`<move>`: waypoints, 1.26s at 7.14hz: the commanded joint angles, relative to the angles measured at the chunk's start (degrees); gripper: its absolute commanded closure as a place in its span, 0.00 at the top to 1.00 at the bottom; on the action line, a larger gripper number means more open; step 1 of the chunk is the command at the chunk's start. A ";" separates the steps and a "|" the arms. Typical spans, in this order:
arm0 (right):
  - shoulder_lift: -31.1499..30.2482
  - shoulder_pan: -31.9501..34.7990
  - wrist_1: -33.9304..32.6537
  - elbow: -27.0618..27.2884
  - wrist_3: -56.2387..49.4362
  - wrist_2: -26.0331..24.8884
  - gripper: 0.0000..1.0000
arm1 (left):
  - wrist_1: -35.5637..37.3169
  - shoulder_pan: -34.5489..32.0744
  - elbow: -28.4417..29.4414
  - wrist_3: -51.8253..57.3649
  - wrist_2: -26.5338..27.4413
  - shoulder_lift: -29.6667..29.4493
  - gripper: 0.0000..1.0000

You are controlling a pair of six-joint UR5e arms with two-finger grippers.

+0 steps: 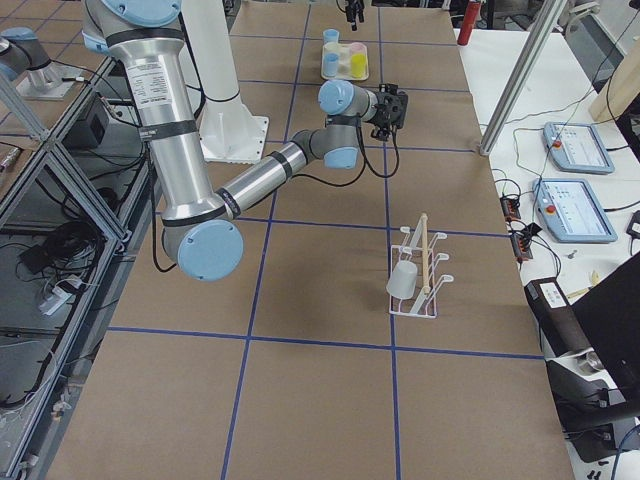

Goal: Transfer IKEA cup to right arm and place on rack

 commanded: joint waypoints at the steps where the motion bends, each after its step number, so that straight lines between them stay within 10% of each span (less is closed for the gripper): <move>1: 0.88 -1.27 0.01 -0.09 0.19 -1.34 1.00 | 0.35 -0.29 7.00 5.27 0.19 -3.10 0.98; 9: 1.14 -1.80 0.09 -0.97 0.10 -1.34 1.00 | -0.26 1.28 14.76 5.82 1.41 -5.23 0.99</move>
